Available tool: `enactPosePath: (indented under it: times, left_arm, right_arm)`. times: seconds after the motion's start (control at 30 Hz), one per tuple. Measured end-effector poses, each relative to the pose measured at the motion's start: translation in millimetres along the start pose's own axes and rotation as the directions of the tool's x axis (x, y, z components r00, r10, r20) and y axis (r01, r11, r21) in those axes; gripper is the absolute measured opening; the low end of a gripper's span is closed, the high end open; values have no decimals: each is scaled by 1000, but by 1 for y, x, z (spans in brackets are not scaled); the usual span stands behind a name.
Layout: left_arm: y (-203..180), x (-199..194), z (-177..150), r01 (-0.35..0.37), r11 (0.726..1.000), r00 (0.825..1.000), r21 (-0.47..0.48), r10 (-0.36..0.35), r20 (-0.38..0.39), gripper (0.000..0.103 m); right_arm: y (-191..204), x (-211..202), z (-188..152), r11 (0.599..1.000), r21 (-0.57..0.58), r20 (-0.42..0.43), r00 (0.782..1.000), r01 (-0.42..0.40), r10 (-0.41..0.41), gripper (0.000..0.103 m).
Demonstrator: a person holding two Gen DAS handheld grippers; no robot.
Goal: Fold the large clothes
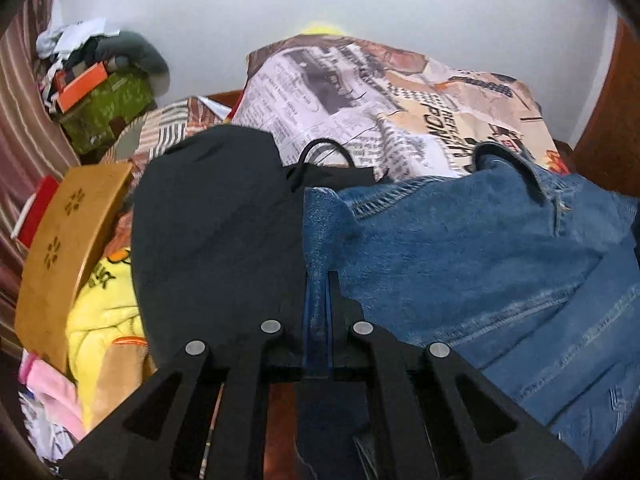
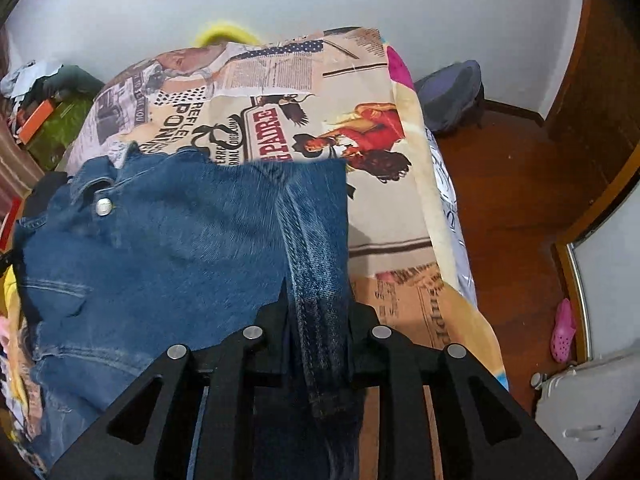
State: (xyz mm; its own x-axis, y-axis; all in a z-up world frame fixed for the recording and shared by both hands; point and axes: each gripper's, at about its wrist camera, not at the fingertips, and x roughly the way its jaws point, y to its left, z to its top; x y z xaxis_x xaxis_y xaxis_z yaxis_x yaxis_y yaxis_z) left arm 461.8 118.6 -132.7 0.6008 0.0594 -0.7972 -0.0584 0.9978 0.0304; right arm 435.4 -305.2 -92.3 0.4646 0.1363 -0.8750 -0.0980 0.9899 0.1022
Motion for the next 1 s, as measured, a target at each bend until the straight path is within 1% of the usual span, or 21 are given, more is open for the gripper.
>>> enactPosePath:
  times: [0.03, 0.1, 0.17, 0.27, 0.3, 0.33, 0.37, 0.4, 0.43, 0.5, 0.53, 0.57, 0.6, 0.63, 0.67, 0.73, 0.8, 0.9, 0.97, 1.0]
  left_arm:
    - [-1, -4, 0, 0, 1000, 1000, 2, 0, 2, 3]
    - [-2, -18, -2, 15, 1000, 1000, -1, -15, 11, 4]
    - [-3, -33, -5, 26, 1000, 999, -4, -26, 19, 7]
    - [-10, -58, -12, 31, 999, 999, 21, -32, 44, 9]
    - [-13, -69, -16, 34, 999, 998, 36, -36, 52, 13]
    - [-15, -77, -19, 41, 998, 998, 46, -43, 54, 22]
    - [-17, -83, -21, 46, 998, 997, 52, -49, 56, 28]
    - [-19, -95, -26, 56, 997, 996, 56, -59, 69, 37]
    - [-21, -103, -29, 61, 996, 994, 61, -66, 82, 38]
    - [-27, -124, -38, 73, 993, 991, 91, -83, 109, 40]
    - [-29, -131, -41, 77, 992, 989, 100, -88, 115, 45]
    - [-31, -142, -47, 81, 990, 987, 113, -95, 127, 49]
    - [-33, -150, -52, 82, 989, 986, 120, -99, 138, 58]
    - [-34, -158, -58, 83, 988, 983, 127, -102, 150, 66]
    - [-34, -163, -63, 85, 988, 982, 130, -105, 157, 69]
    - [-35, -171, -78, 104, 986, 980, 132, -124, 155, 80]
    - [-37, -172, -92, 111, 984, 983, 137, -129, 129, 81]
    - [-36, -167, -113, 101, 983, 990, 152, -114, 79, 81]
    - [-33, -163, -128, 110, 983, 992, 144, -118, 52, 81]
    - [-28, -158, -137, 122, 984, 992, 126, -126, 24, 81]
  right_arm:
    - [1, -8, -2, 1000, -3, 1, 1000, 1, -1, 19]
    - [4, -22, -8, 1000, -19, 20, 1000, 19, -18, 24]
    - [9, -42, -16, 998, -50, 52, 998, 39, -36, 28]
    - [16, -68, -28, 996, -83, 78, 997, 34, -27, 28]
    - [19, -76, -31, 995, -92, 86, 996, 32, -25, 28]
    - [22, -86, -37, 994, -104, 99, 995, 33, -23, 29]
    - [25, -95, -42, 993, -116, 112, 993, 36, -23, 34]
    - [29, -107, -49, 990, -135, 135, 990, 46, -28, 40]
    - [32, -116, -55, 987, -149, 156, 987, 57, -34, 44]
    - [38, -132, -66, 981, -174, 202, 978, 83, -47, 57]
    - [41, -141, -73, 979, -184, 221, 974, 92, -50, 60]
    - [43, -147, -79, 977, -191, 233, 971, 97, -51, 64]
    - [44, -153, -85, 976, -194, 241, 969, 97, -48, 67]
    - [46, -157, -89, 976, -195, 246, 968, 94, -44, 68]
    - [47, -161, -95, 977, -195, 251, 967, 86, -35, 68]
    - [48, -166, -106, 979, -194, 249, 968, 66, -16, 68]
    - [48, -167, -117, 981, -189, 235, 972, 40, 6, 69]
    - [47, -165, -132, 983, -183, 207, 978, 31, 8, 69]
    - [45, -161, -144, 985, -171, 182, 983, 29, 3, 69]
    - [44, -158, -151, 986, -166, 158, 987, 22, 5, 69]
